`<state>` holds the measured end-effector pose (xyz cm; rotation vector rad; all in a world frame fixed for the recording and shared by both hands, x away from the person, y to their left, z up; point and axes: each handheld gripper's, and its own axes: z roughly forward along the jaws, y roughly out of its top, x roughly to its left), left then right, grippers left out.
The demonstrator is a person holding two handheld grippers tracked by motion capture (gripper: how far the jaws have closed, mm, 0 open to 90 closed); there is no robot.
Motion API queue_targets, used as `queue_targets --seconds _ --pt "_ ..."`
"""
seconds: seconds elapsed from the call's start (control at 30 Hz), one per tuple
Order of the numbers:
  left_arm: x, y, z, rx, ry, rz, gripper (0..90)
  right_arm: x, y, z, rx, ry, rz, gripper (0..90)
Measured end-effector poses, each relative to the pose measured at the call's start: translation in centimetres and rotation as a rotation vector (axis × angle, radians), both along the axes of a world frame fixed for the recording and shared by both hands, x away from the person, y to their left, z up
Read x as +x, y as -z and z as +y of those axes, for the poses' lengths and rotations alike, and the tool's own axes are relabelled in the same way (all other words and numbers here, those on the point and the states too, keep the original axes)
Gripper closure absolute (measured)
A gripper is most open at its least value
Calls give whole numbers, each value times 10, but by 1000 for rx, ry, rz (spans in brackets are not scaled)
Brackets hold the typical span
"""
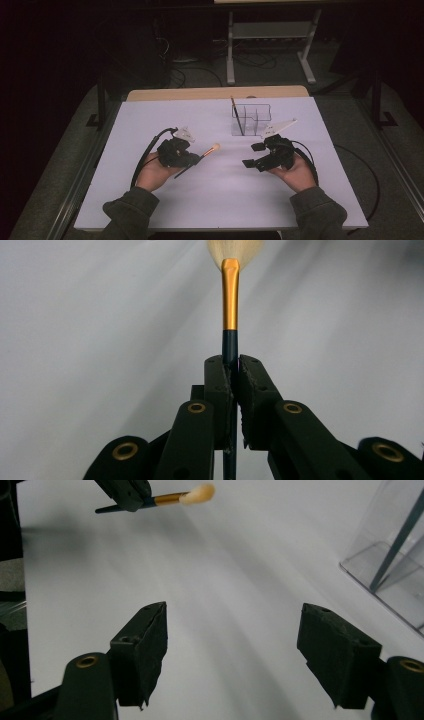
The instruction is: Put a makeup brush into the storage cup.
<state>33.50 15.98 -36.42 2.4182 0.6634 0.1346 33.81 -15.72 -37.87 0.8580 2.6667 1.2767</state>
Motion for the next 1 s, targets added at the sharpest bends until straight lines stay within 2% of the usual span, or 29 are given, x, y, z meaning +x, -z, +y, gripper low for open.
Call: queue_targets --seconds 0.43,0.6,0.73,1.0 --pt "-10 -8 9 -51 12 -33 833 2 -8 13 32 -32 15 251" --pt "-15 -12 11 -65 28 -58 833 3 -11 19 45 -49 25 250" --pt "-18 -14 13 -80 37 -70 833 4 -13 25 51 -76 20 250" --pt "-26 -17 11 -111 74 -101 833 4 -16 37 71 -127 38 255"
